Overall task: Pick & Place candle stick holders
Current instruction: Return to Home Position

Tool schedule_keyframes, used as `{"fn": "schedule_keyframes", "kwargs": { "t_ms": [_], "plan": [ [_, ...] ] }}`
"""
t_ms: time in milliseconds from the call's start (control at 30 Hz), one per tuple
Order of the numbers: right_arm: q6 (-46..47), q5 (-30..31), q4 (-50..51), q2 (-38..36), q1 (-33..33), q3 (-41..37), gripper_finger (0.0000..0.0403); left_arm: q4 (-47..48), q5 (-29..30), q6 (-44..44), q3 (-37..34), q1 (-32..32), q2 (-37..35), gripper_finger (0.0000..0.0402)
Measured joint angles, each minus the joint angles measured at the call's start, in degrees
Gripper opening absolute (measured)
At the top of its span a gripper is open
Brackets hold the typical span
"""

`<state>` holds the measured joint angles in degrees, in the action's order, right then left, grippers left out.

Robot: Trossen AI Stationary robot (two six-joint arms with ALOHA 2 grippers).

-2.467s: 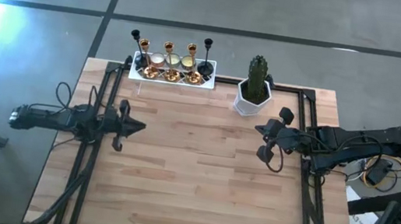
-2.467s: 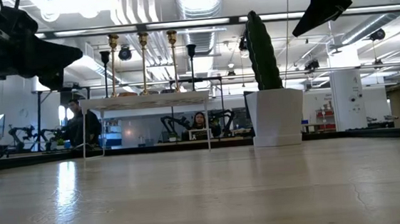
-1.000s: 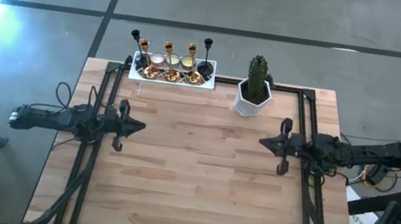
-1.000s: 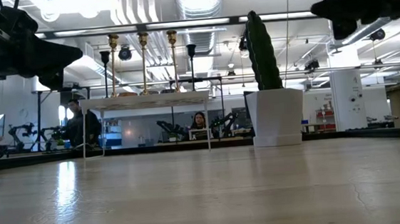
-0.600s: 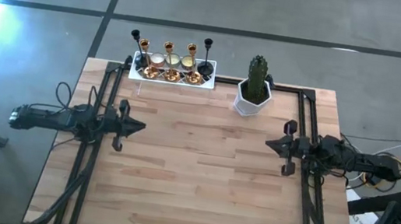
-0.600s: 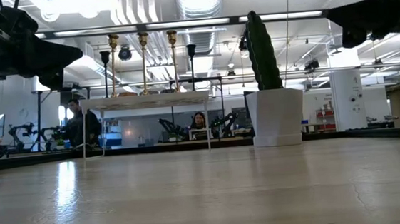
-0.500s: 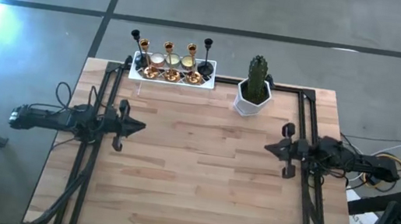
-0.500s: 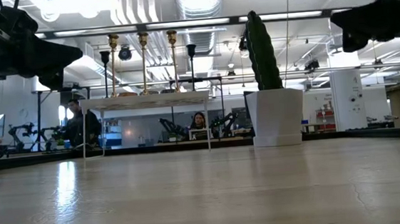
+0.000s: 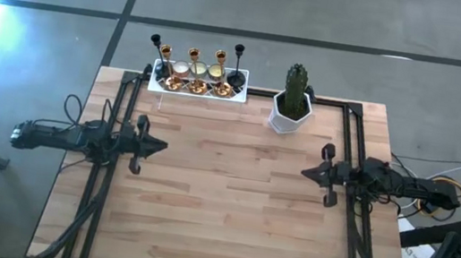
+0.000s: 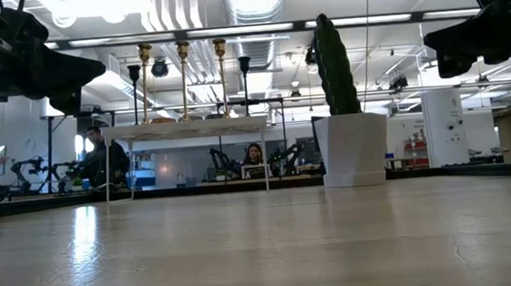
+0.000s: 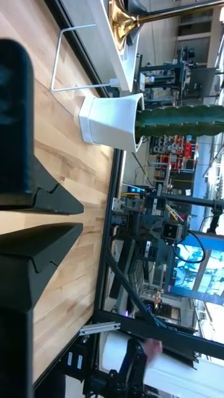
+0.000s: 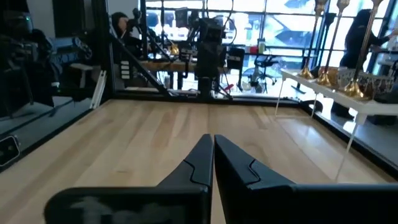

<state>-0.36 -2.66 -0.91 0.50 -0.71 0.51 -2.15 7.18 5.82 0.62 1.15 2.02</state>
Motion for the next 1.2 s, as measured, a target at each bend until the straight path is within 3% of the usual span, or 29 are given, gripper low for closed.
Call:
{"fn": "schedule_keyframes", "kwargs": {
  "t_ms": [1200],
  "plan": [
    [0.3, 0.0, 0.0, 1.5, 0.0, 0.0, 0.0008, 0.2, 0.2, 0.0, 0.0, 0.0, 0.0, 0.0037]
  ]
}}
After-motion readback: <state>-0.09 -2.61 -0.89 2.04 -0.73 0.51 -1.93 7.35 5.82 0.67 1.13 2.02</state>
